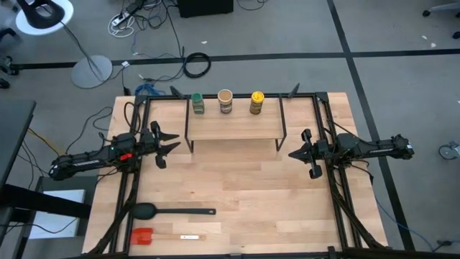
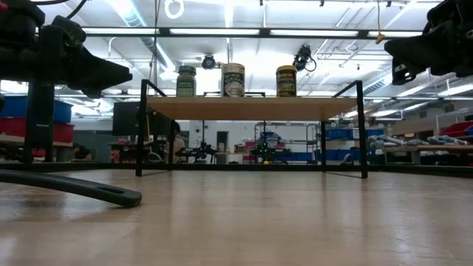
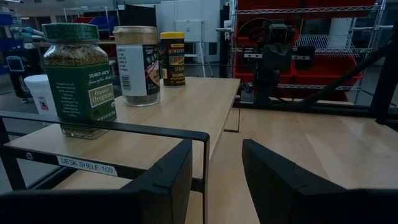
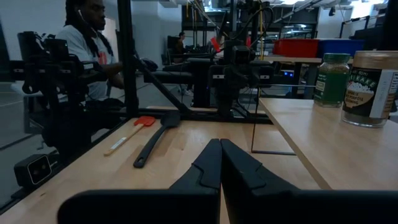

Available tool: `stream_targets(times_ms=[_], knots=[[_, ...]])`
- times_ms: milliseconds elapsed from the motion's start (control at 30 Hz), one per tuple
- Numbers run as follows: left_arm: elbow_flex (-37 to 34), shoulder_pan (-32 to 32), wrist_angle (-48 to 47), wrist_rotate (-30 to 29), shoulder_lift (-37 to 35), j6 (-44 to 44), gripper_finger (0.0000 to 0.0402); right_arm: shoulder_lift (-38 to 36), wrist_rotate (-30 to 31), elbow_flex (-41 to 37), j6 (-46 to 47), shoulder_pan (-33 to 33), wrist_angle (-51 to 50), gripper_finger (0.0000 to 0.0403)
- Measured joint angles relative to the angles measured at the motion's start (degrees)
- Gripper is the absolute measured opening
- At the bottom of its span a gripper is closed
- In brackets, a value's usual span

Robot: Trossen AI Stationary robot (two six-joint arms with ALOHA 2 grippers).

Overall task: Shelf spices
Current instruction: Return to Home Position

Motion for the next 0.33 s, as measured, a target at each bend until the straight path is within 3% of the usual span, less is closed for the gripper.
stream_targets(times_ms=[333], knots=[[0.0,0.0,0.0,0.0,0.0,0.0,0.0144,0.0,0.0,0.0,0.0,0.0,0.0,0.0007]])
